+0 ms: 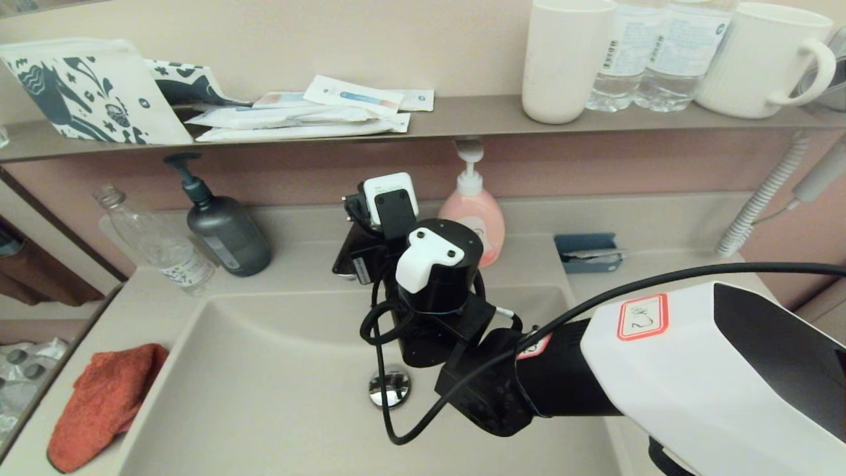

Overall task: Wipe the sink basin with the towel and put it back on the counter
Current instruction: Turn on the faucet

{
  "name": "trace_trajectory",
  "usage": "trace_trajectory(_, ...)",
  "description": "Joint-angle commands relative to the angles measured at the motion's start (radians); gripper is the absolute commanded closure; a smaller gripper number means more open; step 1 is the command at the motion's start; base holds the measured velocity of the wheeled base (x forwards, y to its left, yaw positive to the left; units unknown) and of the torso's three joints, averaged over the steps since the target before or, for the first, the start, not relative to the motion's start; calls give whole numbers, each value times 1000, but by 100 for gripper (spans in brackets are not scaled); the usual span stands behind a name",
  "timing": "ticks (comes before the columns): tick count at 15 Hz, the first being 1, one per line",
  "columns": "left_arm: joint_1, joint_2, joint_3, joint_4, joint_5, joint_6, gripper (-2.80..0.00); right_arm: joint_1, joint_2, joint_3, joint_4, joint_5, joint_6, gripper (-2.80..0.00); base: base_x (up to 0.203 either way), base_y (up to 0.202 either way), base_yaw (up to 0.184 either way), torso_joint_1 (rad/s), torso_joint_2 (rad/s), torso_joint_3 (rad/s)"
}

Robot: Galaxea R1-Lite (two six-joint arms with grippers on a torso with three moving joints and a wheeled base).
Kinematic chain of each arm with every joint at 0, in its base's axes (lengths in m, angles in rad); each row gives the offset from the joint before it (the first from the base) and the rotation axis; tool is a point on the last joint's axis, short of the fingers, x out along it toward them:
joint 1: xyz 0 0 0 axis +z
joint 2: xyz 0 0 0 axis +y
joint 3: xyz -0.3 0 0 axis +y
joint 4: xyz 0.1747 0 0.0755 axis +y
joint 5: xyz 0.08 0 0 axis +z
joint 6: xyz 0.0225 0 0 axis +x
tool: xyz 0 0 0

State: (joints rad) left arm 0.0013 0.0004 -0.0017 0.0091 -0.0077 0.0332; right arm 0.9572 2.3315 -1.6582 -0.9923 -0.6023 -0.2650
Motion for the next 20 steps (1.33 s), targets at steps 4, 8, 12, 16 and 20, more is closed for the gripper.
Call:
trace_trajectory(4,0,0,0,0,0,1,0,0,17,-58,-8,13,-2,0,0,0,0,0,0,0)
trace_trajectory(8,0,0,0,0,0,1,0,0,15,-89,-6,13,-2,0,0,0,0,0,0,0)
trace_trajectory(12,0,0,0,0,0,1,0,5,0,-84,-10,7,-2,0,0,0,0,0,0,0)
trace_trajectory(16,0,0,0,0,0,1,0,39,-33,-53,-9,1,-3,0,0,0,0,0,0,0)
trace_trajectory(20,0,0,0,0,0,1,0,41,-58,-46,-11,0,-20,0,0,0,0,0,0,0)
